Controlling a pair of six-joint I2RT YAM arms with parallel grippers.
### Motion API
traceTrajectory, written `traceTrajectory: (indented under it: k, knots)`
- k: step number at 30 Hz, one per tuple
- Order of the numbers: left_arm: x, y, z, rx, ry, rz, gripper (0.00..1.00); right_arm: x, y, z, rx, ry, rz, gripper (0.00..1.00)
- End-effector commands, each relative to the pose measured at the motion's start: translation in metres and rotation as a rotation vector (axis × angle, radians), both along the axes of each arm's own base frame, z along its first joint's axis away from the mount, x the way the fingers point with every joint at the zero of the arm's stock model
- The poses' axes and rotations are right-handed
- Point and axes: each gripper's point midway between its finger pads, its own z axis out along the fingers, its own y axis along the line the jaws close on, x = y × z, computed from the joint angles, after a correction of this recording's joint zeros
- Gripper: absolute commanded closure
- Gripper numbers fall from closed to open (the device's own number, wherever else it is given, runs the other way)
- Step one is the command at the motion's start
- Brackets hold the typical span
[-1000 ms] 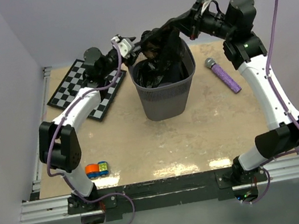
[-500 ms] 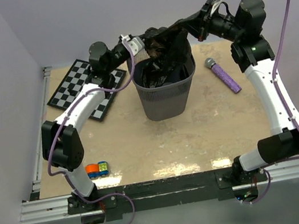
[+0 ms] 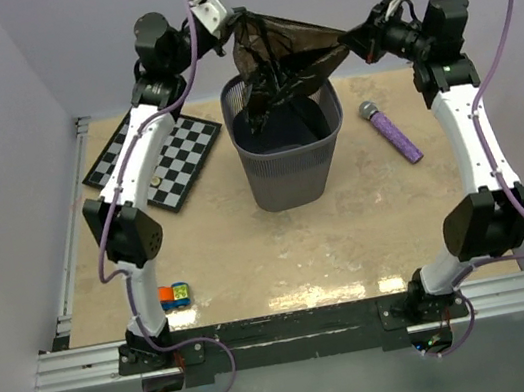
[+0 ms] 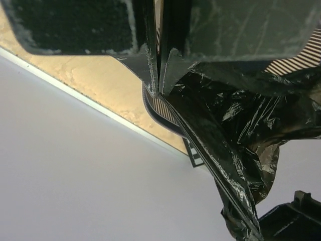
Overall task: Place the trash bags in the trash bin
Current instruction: Place the trash bag in the bin.
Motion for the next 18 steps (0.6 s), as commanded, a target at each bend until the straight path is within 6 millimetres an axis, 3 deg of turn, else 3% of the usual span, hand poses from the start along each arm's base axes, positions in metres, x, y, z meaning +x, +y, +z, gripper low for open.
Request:
traceTrajectory:
  k: [1, 5, 9, 13, 18]
  knots:
    - [0.045, 0.001, -0.059, -0.027, 0.245, 0.033, 1.00, 0.024, -0.016, -0.017, -0.004, 0.020, -0.058, 1.00]
    - [0.066, -0.005, -0.081, -0.075, 0.276, 0.036, 1.00, 0.046, -0.034, -0.049, -0.011, 0.094, -0.129, 1.00]
    - [0.081, 0.003, -0.100, -0.096, 0.325, 0.067, 1.00, 0.059, -0.054, -0.085, -0.014, 0.184, -0.199, 1.00]
    - [0.091, 0.015, -0.123, -0.113, 0.408, 0.085, 1.00, 0.058, -0.059, -0.122, 0.009, 0.279, -0.217, 1.00]
    - [0.080, 0.012, -0.152, -0.085, 0.516, 0.028, 1.00, 0.044, -0.052, -0.159, 0.052, 0.385, -0.192, 1.00]
